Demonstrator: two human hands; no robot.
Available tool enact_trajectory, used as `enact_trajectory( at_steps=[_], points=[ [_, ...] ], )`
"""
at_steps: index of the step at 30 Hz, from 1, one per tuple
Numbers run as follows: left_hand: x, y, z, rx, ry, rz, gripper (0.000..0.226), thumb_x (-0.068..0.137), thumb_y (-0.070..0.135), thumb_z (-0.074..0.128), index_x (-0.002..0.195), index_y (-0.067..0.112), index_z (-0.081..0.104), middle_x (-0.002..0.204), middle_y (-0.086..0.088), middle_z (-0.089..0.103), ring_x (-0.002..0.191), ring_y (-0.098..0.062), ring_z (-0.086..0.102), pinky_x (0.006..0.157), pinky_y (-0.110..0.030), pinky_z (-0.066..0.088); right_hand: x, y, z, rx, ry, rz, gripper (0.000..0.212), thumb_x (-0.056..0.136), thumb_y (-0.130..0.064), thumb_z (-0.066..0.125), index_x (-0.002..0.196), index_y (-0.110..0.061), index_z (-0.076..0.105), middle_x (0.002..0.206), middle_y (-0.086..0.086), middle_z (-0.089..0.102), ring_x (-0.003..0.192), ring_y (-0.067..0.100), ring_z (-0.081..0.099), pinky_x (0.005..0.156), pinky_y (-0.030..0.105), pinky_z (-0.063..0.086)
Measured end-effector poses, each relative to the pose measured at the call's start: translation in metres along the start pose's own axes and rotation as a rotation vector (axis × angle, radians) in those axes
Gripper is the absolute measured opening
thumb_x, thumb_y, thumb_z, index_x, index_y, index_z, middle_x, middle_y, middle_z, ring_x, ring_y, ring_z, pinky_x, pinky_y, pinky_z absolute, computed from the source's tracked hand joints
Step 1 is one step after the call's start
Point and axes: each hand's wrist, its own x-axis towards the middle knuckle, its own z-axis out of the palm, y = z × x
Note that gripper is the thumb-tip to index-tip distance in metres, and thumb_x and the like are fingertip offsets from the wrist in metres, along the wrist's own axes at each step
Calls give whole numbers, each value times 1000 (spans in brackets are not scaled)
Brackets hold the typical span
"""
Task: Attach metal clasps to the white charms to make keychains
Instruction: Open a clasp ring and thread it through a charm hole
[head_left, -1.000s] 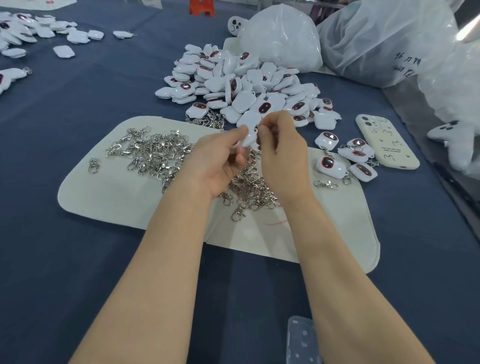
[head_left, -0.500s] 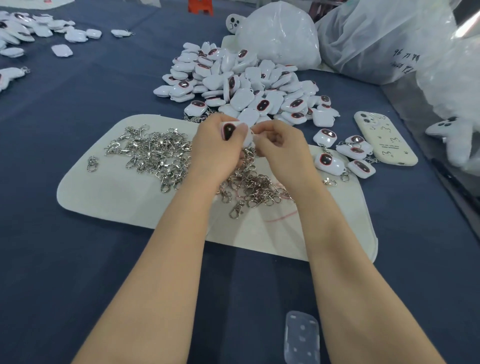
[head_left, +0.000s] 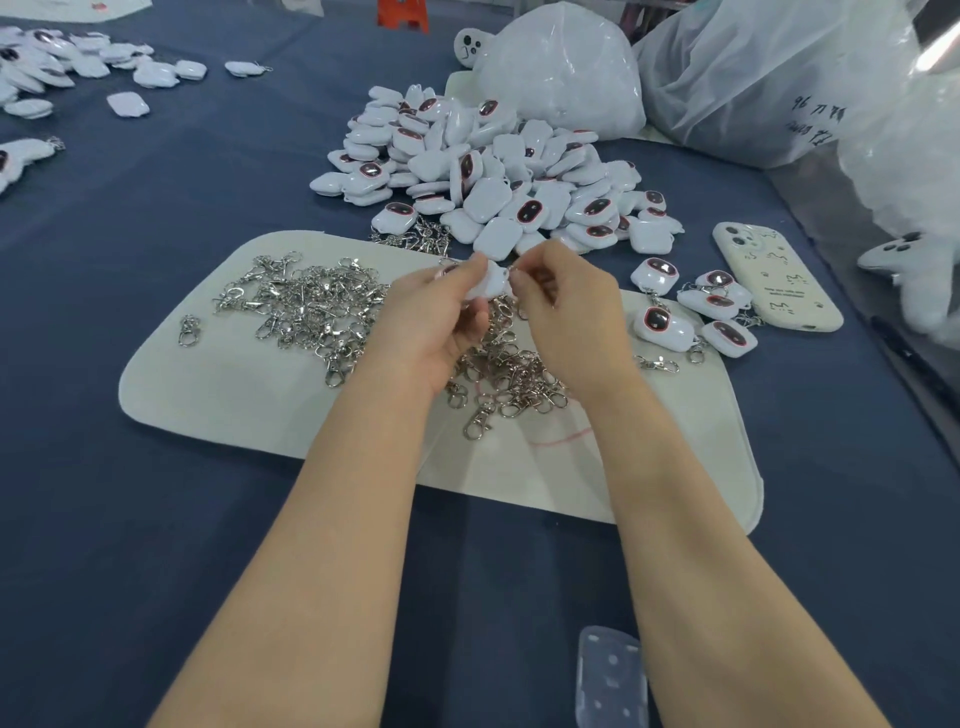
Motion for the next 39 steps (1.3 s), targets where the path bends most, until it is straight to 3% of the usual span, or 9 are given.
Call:
enact_trajectory(
  at_steps=[3, 6, 9, 13, 20, 22, 27, 33, 39],
  points=[
    [1, -2, 1, 632, 102, 409, 12, 88, 21, 64, 84, 10, 64, 72, -5, 62, 55, -16, 57, 54, -28, 50, 1, 1, -3, -134, -111, -35, 10, 91, -8, 53, 92, -8, 63, 74, -3, 57, 73, 16, 52, 71, 26, 40],
    [-1, -2, 3, 869, 119, 650, 12, 87, 26, 63, 88, 14, 63, 70, 6, 58, 65, -17, 54, 62, -27, 42, 3, 0, -3, -110, -103, 35, 9, 89, -8, 53, 88, -15, 58, 74, -5, 57, 72, 14, 52, 72, 25, 42],
    [0, -3, 3, 613, 48, 489, 10, 90, 24, 61, 84, 16, 60, 68, 2, 58, 57, -13, 57, 60, -30, 50, 0, -4, 0, 191, -33, 210, 11, 86, -5, 54, 85, -15, 54, 79, 3, 61, 75, 18, 58, 80, 35, 48],
    [1, -3, 2, 89, 3, 117, 13, 90, 17, 64, 82, 8, 61, 65, 0, 55, 41, -2, 50, 45, -16, 46, -2, -8, 3, 543, 41, 302, 12, 89, 0, 56, 87, -11, 57, 69, 0, 62, 58, 9, 57, 72, 32, 53],
    [2, 0, -3, -206, -110, -124, 13, 88, 16, 64, 91, 4, 62, 61, 0, 53, 39, -2, 47, 38, -10, 42, -1, -7, 0, 554, 60, 215, 12, 88, 1, 60, 89, -10, 64, 75, 1, 66, 63, 5, 62, 70, 20, 54],
    [4, 1, -6, -312, -151, -199, 12, 89, 17, 62, 92, 5, 60, 69, -1, 49, 39, -2, 48, 38, -9, 42, -1, -7, -1, 605, 43, 222, 11, 90, 0, 59, 90, -9, 64, 76, 3, 66, 65, 5, 62, 69, 19, 53],
    [5, 2, -9, -412, -160, -291, 12, 89, 15, 62, 87, 4, 59, 78, -3, 45, 38, -2, 47, 36, -10, 42, -1, -5, 1, 379, 47, 137, 10, 93, -6, 55, 88, -14, 59, 74, -1, 62, 73, 16, 62, 78, 34, 54],
    [3, 2, -6, -86, -29, -58, 14, 85, 15, 68, 93, 7, 60, 72, -1, 54, 40, -2, 45, 38, -11, 40, -1, 0, -6, 2, -25, -2, 8, 93, -13, 55, 91, -15, 62, 69, -12, 56, 69, 10, 53, 65, 12, 40],
    [0, 0, 0, 459, 53, 394, 13, 85, 21, 69, 76, 22, 60, 65, 5, 55, 49, -8, 46, 55, -25, 42, 3, -2, -10, -145, -127, -18, 11, 92, -11, 54, 93, -11, 65, 78, -1, 62, 74, 14, 54, 67, 19, 38]
  ],
)
